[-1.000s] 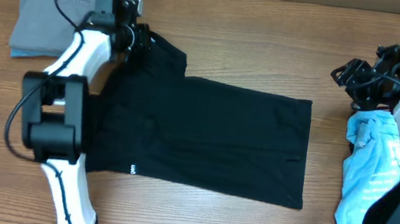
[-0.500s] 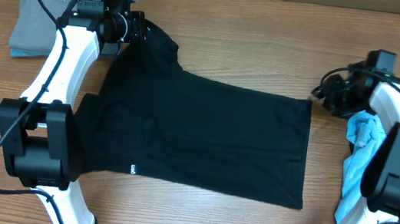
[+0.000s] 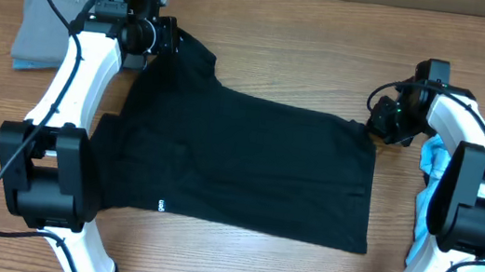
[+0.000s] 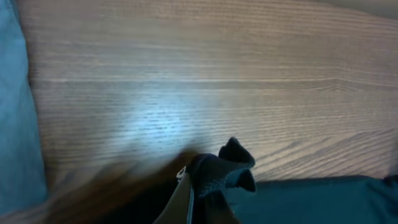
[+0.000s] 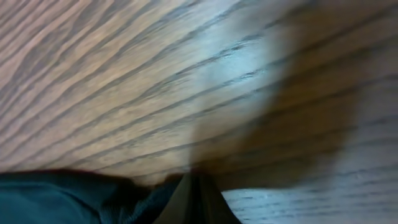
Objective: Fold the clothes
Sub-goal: 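Fold the top half down toward the bottom edge with both grippers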
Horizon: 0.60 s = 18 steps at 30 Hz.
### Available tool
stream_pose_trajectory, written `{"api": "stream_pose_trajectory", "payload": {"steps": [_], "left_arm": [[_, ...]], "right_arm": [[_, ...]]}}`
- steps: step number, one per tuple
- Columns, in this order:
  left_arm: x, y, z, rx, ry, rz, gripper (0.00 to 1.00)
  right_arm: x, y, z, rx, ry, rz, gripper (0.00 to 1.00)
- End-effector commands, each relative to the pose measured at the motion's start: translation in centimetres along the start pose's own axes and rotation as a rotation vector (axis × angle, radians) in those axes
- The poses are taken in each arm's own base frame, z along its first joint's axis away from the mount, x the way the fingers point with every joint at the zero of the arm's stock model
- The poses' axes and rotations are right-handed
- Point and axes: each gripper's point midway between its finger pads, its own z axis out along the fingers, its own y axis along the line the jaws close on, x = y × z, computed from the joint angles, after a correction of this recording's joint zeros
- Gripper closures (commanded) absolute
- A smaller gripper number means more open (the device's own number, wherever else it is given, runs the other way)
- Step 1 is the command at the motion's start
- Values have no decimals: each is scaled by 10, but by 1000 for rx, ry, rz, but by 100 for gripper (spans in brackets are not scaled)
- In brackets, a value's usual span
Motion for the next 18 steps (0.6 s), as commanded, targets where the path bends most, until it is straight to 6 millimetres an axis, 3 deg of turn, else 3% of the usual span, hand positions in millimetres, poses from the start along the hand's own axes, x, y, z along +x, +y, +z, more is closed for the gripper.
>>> {"api": "stream_pose_trajectory", "payload": {"steps": [1,10,18], "left_arm": [[-14,-20,-26,33,-47,47,96],[-14,-17,-77,-93,-69,86,96],[26,-15,-101,-140,70,39,96]], "right_arm": [[-13,-3,-15,24,-53,-4,96],[-17,1,-73,65,-161,13,96],[4,5,-114,74,-165,15,96]]}}
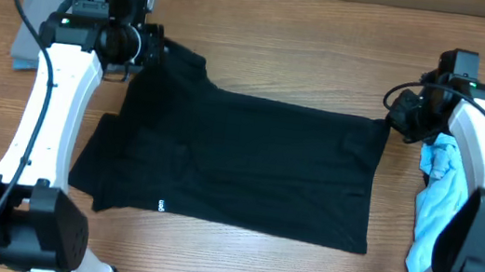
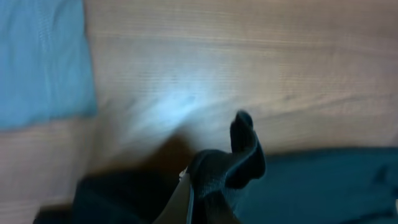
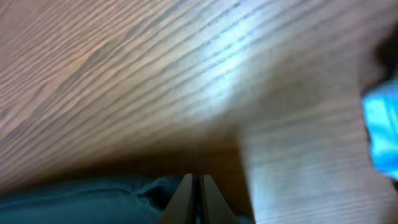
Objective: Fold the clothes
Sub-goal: 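Fold the top half down toward the bottom edge with both grippers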
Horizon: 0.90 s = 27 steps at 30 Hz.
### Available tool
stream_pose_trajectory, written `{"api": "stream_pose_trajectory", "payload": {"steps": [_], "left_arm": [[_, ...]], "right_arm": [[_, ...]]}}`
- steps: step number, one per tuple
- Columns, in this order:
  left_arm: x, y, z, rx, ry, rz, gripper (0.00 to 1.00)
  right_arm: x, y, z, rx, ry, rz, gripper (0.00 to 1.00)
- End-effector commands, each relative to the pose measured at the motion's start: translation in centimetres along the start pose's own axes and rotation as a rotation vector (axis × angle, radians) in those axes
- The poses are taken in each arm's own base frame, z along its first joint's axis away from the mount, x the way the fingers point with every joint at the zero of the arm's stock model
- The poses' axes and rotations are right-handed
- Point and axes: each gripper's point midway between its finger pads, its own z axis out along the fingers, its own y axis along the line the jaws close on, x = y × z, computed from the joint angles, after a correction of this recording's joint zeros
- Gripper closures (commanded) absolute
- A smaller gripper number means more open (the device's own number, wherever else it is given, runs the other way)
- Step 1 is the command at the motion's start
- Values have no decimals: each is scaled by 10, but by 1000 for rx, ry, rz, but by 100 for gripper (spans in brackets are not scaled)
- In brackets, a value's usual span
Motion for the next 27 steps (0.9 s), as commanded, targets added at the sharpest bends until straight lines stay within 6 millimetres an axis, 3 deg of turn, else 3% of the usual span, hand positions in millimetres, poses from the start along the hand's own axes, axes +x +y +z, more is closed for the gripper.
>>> {"api": "stream_pose_trajectory", "payload": {"steps": [1,9,20,27], "left_arm": [[7,4,-12,-51,23,17,96],[50,23,-21,-143,191,-33,96],[105,41,-48,-185,418,-125,95],[135,44,-64,-209,554,-119,96]], "right_arm": [[-2,0,-26,11,-41,5,96],[41,-14,-33,70,124,25,96],[86,-22,-62,113,262,31,96],[118,-34,-56,150,381,55,96]]}}
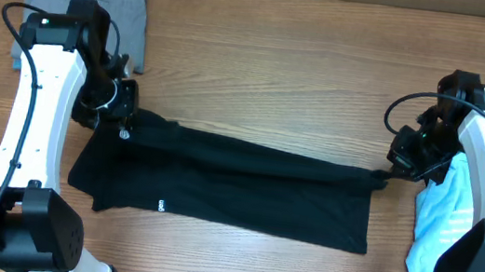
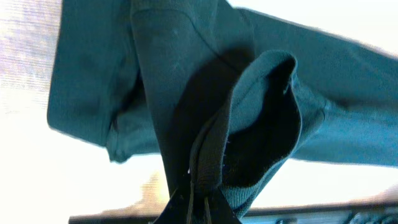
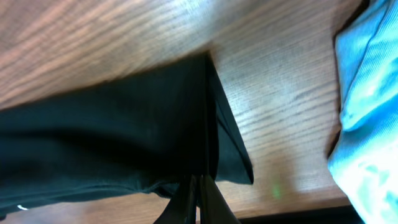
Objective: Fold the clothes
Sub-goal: 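Fold the top half down toward the bottom edge with both grippers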
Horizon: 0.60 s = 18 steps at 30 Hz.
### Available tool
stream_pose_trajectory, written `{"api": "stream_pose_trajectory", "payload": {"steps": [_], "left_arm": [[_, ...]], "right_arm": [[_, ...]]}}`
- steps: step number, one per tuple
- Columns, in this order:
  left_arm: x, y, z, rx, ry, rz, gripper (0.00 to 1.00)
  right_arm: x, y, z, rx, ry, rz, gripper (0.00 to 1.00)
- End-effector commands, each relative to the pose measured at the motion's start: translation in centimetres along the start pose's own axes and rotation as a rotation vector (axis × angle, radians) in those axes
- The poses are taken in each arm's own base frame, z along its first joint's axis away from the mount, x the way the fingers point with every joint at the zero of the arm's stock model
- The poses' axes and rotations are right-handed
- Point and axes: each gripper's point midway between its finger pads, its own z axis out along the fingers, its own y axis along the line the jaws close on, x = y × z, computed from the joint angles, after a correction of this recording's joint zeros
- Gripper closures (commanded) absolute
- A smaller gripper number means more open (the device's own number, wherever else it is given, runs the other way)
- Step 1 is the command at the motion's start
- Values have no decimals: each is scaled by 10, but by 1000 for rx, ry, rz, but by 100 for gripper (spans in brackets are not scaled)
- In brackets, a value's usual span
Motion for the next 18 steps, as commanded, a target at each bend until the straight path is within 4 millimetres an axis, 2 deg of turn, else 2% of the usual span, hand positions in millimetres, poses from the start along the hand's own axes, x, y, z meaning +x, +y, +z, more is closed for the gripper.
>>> {"api": "stream_pose_trajectory", "payload": {"steps": [1,5,8,12,18], "left_arm": [[7,5,-10,-32,-10,34,96],[19,8,-9,-44,40,46,96],[29,13,0,-66,89,39,96],[43,17,16,-69,161,30,96],[63,21,32,-74,250,19,94]], "right_arm": [[12,-8,8,17,26,9,96],[21,-14,28,26,67,17,96],[30,-18,41,30,105,25,96],[37,-22,46,39,129,28,95],[39,-29,45,77,138,31,84]]}}
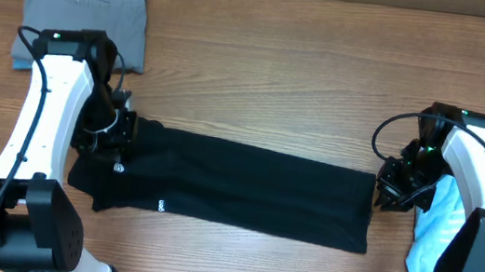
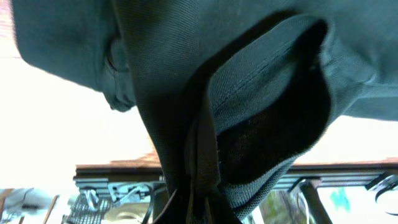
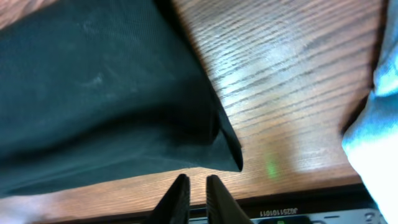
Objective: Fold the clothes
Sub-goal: 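Fold the top half down toward the bottom edge with both grippers, then press the folded strip's left end down with the left gripper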
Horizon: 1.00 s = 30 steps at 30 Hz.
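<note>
A black shirt (image 1: 235, 191) lies folded lengthwise as a long band across the table's front half. My left gripper (image 1: 121, 134) is shut on its folded edge at the band's left end. In the left wrist view dark fabric (image 2: 217, 93) fills the frame and runs down into the pinched fingers of the left gripper (image 2: 193, 202). My right gripper (image 1: 386, 194) stands at the band's right end. In the right wrist view the right gripper (image 3: 194, 186) is open, bare wood between its fingers, and the shirt's corner (image 3: 227, 152) lies flat just ahead of the tips.
A folded grey garment (image 1: 86, 3) lies at the back left of the wooden table (image 1: 279, 75). A light blue garment is heaped at the right edge, close to my right arm, and the same blue garment (image 3: 379, 124) shows in the right wrist view.
My right gripper has let go of the shirt's right corner, which now lies flat on the table. The left gripper, still shut on the fabric, sits a little nearer the front edge.
The shirt first lay spread out, with both grippers shut on its far corners. Then the far edge was held a little farther back and outward. By 0.6 s ago it hung over the front half as a narrow band. Now the right end lies released.
</note>
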### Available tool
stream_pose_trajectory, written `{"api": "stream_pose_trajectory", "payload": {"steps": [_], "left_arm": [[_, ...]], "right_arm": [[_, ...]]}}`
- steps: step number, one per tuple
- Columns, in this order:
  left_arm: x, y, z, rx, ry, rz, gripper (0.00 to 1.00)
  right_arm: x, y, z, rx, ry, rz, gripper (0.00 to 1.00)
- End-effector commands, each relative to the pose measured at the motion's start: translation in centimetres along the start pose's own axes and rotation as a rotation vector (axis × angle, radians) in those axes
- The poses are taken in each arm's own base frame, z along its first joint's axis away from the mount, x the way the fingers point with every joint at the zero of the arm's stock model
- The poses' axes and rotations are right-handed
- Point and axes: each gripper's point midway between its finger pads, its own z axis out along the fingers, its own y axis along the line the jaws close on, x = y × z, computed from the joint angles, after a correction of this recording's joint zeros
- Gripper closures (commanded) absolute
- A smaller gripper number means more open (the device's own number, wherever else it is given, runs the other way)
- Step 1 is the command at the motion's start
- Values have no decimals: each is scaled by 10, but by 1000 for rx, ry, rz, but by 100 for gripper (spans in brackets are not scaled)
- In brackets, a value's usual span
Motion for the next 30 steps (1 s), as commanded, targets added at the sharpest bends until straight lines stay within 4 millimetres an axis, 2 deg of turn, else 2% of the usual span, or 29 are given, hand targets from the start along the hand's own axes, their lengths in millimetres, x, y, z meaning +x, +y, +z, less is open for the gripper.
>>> {"api": "stream_pose_trajectory", "payload": {"steps": [1,13,18,20,24,26,30], "left_arm": [[12,4,6,-14,32,20,94],[21,4,6,-16,70,16,85],[20,4,7,-16,66,16,71],[20,4,7,-16,66,16,62],[15,4,7,-15,43,19,53],[7,-2,7,15,13,24,51],[-7,-32,9,124,-50,152,48]], "right_arm": [[1,-7,-5,30,-28,2,83],[-5,-5,-5,22,-49,-3,82],[-6,-5,-5,21,-53,-4,82],[-6,-5,-5,20,-53,-4,82],[-6,-5,-5,20,-55,-5,82],[-7,-4,-5,18,-60,-5,82],[-9,-3,-5,10,-65,-6,82]]}}
